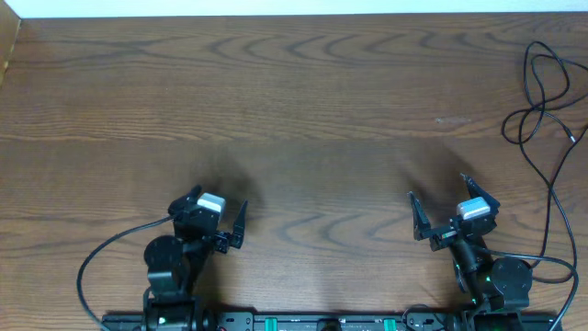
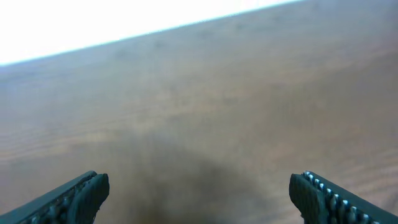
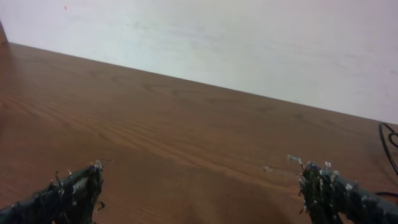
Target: Untangle cables
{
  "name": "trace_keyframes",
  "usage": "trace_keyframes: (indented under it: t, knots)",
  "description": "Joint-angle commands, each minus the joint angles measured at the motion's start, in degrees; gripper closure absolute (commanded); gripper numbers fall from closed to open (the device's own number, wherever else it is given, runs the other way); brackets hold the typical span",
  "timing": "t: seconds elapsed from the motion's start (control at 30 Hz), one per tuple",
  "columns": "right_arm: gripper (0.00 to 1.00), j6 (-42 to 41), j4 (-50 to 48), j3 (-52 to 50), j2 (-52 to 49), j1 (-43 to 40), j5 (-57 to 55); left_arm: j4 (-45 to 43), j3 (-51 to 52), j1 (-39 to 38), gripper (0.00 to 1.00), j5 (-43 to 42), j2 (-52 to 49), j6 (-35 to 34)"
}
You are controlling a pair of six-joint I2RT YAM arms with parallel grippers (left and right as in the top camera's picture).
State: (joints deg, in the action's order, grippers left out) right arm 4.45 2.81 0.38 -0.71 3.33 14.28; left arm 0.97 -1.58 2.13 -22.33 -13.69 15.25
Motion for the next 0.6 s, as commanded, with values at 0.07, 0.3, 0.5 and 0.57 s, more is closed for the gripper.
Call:
trace_keyframes:
  t: [0.07, 0.3, 0.5, 0.57]
  knots:
    - [0.01, 0.52, 0.39, -0.07, 0.39, -0.28, -0.59, 1.42, 1.33, -0.22, 0.02, -0.13, 7.54, 0.13]
    - [0.01, 0.5, 0.42, -0.07, 0.39, -0.31, -0.59, 1.42, 1.33, -0.22, 0.02, -0.13, 13.18, 0.13]
    - [0.01, 0.52, 0.42, -0.07, 0.39, -0.31, -0.59, 1.4, 1.33, -0.22, 0.02, -0.13, 13.62, 0.13]
    - [0.01, 0.52, 0.42, -0.07, 0.39, -0.28, -0.61, 1.4, 1.33, -0.22, 0.02, -0.13, 13.62, 0.13]
